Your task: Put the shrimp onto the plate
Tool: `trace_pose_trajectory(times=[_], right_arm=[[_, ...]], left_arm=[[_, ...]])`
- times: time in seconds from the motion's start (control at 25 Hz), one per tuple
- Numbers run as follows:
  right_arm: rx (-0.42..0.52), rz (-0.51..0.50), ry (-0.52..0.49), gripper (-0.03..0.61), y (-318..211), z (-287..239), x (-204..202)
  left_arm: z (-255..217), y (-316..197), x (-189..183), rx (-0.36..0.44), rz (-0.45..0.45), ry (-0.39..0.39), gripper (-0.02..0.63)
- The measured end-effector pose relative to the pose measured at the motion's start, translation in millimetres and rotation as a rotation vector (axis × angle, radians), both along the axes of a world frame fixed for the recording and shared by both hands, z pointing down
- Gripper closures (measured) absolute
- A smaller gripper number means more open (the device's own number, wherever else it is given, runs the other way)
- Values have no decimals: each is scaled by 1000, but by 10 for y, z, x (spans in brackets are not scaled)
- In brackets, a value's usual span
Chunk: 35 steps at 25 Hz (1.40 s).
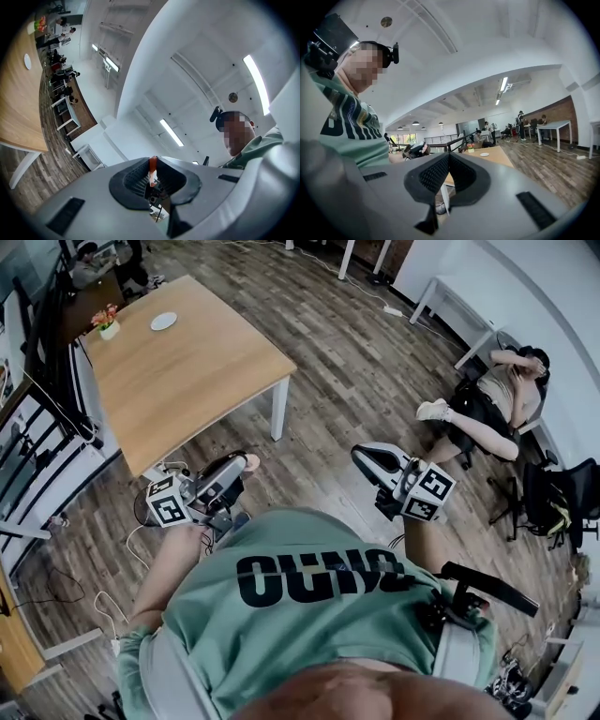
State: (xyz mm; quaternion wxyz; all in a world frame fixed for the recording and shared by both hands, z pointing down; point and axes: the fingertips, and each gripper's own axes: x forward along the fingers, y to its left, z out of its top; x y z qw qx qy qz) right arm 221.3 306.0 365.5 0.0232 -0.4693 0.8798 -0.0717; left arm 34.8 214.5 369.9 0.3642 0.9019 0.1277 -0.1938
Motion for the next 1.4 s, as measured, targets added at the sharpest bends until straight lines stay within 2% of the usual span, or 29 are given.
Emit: trace_pose_trajectory(times=[0.12, 0.32, 0.68, 0.92, 1.08, 1.4], right_arm=[[13, 26, 20, 571, -436, -92, -145], [31, 35, 62, 571, -1193, -264, -391], [-26, -87, 97, 571, -2455, -274, -1060], [-40, -193, 90, 571, -3067, -206, -1197], [-43, -306, 72, 571, -3486, -124, -1287], [1, -554, 50, 571, -4502, -128, -890]], left_arm=[[-17, -537, -164, -5, 3, 23, 566], [-161, -1388, -472, 34, -11, 70, 566], [-45, -2443, -1038, -17, -86, 86, 566], [97, -2808, -1338, -44, -208, 81, 566], [142, -3012, -1406, -47, -299, 56, 566], [5, -3509, -1089, 4, -562, 24, 566]])
